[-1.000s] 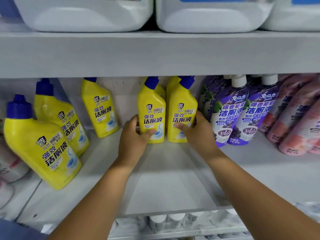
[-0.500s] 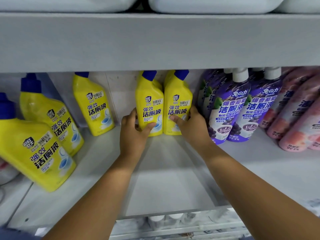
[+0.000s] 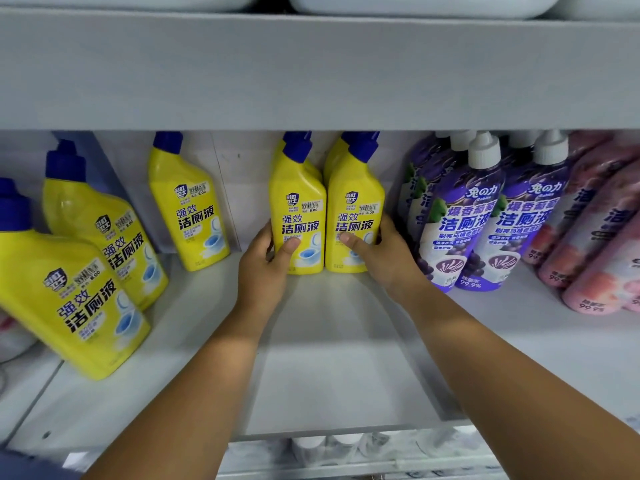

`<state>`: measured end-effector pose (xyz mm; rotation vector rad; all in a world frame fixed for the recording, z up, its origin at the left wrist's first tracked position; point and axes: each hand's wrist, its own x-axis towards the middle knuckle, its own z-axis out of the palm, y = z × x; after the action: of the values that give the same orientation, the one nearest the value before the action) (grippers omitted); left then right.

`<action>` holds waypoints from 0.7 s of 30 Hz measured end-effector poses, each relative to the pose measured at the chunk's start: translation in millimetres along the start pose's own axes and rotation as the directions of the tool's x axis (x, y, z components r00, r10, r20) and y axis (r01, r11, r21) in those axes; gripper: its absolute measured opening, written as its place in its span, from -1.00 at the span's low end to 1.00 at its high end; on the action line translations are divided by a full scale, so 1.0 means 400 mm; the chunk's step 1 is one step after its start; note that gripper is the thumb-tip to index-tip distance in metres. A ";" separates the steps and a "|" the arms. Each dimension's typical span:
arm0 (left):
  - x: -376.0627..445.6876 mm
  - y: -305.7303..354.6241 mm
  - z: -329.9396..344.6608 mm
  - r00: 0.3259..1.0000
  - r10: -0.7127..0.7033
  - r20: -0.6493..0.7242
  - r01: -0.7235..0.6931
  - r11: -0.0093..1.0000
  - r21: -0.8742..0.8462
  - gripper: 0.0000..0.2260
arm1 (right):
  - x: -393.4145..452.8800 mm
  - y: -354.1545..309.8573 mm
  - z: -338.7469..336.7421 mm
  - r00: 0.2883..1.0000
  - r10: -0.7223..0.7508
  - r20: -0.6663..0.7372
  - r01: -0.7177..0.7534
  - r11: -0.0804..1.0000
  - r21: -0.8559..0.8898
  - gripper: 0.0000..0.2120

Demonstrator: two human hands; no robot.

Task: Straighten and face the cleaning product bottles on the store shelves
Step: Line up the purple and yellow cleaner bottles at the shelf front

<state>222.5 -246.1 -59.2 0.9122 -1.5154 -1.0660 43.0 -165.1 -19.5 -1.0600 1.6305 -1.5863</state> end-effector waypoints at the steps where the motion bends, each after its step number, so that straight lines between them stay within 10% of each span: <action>1: 0.001 -0.003 -0.002 1.000 -0.008 0.000 0.008 1.000 -0.016 -0.67 | -0.001 -0.002 0.001 1.000 -0.004 -0.001 0.004 1.000 -0.005 -0.54; 12: -0.004 0.003 0.007 0.996 -0.048 -0.072 0.044 0.998 -0.054 -0.77 | -0.013 -0.020 0.021 1.000 -0.019 -0.003 0.019 0.983 -0.182 -0.52; 18: -0.067 0.050 -0.034 0.980 -0.027 -0.195 0.034 0.999 0.030 -0.70 | -0.129 -0.065 0.039 0.967 -0.045 -0.249 -0.036 0.949 -0.313 -0.52; 21: -0.189 0.116 -0.120 0.936 0.036 -0.350 -0.041 0.999 -0.007 -0.75 | -0.207 -0.116 0.114 0.996 -0.090 -0.029 0.084 0.982 -0.167 -0.77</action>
<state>282.5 -168.9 -34.8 0.9988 -1.2216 -0.8322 128.1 -113.4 14.4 -1.2096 1.7879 -1.5546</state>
